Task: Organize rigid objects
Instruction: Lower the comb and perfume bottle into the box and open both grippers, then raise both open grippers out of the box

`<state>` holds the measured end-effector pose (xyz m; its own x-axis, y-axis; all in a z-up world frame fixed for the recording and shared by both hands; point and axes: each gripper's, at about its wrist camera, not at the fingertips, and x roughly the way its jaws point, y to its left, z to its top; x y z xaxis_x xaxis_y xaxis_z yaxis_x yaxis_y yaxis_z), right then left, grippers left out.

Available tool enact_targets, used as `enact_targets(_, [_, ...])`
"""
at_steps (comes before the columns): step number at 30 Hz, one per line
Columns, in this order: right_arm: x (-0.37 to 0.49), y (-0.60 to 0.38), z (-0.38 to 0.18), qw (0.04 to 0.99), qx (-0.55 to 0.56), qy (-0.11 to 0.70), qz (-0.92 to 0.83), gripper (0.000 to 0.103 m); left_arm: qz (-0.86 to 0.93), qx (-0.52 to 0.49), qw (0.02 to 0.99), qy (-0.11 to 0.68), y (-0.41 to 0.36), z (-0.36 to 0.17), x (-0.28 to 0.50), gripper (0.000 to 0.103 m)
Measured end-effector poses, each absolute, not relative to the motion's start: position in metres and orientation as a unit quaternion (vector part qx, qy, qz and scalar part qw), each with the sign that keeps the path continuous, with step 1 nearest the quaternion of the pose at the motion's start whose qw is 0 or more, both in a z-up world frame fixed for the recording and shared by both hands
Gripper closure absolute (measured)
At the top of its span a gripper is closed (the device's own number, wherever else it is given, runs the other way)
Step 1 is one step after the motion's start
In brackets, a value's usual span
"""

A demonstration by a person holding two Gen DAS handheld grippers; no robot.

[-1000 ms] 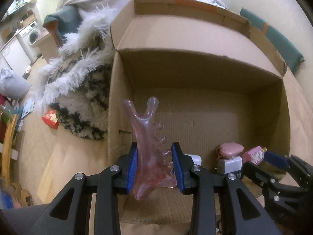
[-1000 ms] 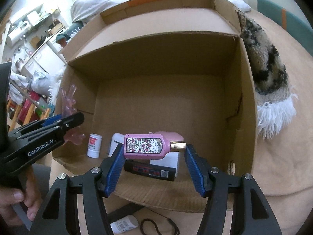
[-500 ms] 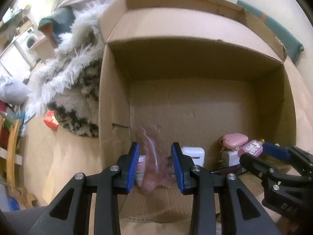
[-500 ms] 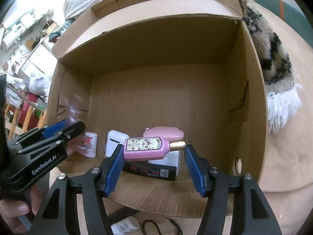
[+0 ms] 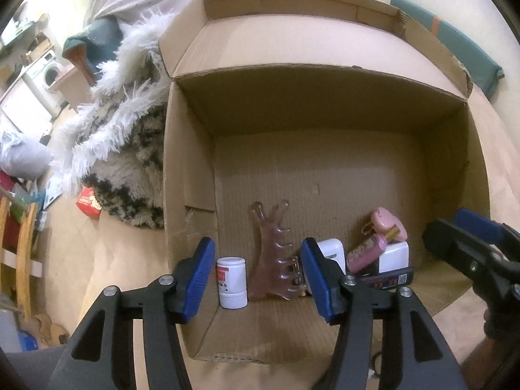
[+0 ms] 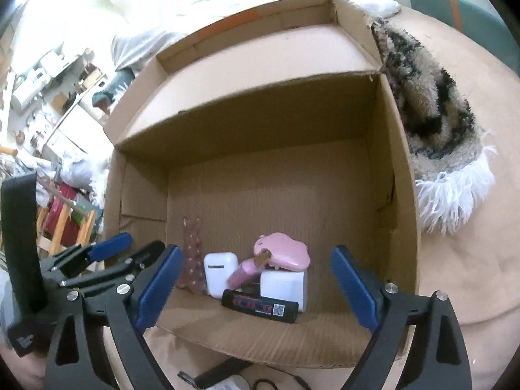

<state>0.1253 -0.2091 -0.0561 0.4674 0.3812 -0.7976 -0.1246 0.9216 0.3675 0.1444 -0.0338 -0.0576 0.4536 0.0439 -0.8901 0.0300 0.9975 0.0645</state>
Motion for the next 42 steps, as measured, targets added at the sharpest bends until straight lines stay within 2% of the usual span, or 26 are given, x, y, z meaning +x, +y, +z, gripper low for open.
enact_targets(19, [0.122, -0.216, -0.058, 0.847, 0.116, 0.499, 0.139, 0.005, -0.002, 0.022, 0.859, 0.512, -0.030, -0.050, 0.138, 0.047])
enact_targets(33, [0.076, -0.241, -0.031, 0.863, 0.122, 0.477, 0.116, 0.005, 0.005, 0.016, 0.874, 0.485, -0.001, -0.003, 0.088, 0.036])
enact_targets(42, [0.048, -0.239, -0.034, 0.852, 0.139, 0.489, 0.125, 0.005, 0.024, -0.022, 0.857, 0.514, 0.021, -0.018, 0.061, 0.035])
